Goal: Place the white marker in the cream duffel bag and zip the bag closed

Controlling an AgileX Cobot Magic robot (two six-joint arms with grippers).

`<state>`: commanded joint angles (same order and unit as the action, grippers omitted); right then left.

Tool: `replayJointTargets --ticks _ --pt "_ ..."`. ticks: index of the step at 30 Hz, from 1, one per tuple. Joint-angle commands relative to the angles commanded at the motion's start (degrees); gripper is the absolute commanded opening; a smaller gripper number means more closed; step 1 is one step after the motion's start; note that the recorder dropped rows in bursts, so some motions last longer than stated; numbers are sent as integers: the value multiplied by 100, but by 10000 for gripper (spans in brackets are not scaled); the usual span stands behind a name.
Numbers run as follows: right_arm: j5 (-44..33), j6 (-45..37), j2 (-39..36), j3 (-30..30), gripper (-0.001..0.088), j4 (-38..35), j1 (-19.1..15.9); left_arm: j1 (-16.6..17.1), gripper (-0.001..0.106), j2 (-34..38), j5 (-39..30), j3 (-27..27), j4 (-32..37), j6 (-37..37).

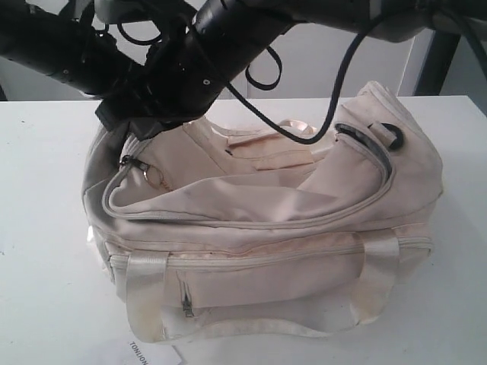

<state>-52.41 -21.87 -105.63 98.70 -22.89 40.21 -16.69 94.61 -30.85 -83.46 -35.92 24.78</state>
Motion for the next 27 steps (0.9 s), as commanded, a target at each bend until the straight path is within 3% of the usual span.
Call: replayJointTargets --ticks 3,7,16,22,24,26,27 --pt "-34 -106 0 0 307 45 0 0 0 0 -54 -67 0 -86" --pt "-19 -317 -49 0 404 45 0 0 0 0 -82 -66 0 -86" --pt "-235 -408 -295 -10 421 22 48 0 0 0 -80 -66 0 -98" --pt "-223 -1079 -370 -10 421 -170 135 0 0 0 -118 -66 0 -99" --pt "-182 -1148 -394 -10 407 -175 147 0 0 0 -139 -66 0 -99" --pt "-182 -1187 -394 -10 261 -175 147 0 0 0 -176 -66 0 -99" --pt "-219 -1256 -394 -10 135 -175 147 0 0 0 -187 -66 0 -99"
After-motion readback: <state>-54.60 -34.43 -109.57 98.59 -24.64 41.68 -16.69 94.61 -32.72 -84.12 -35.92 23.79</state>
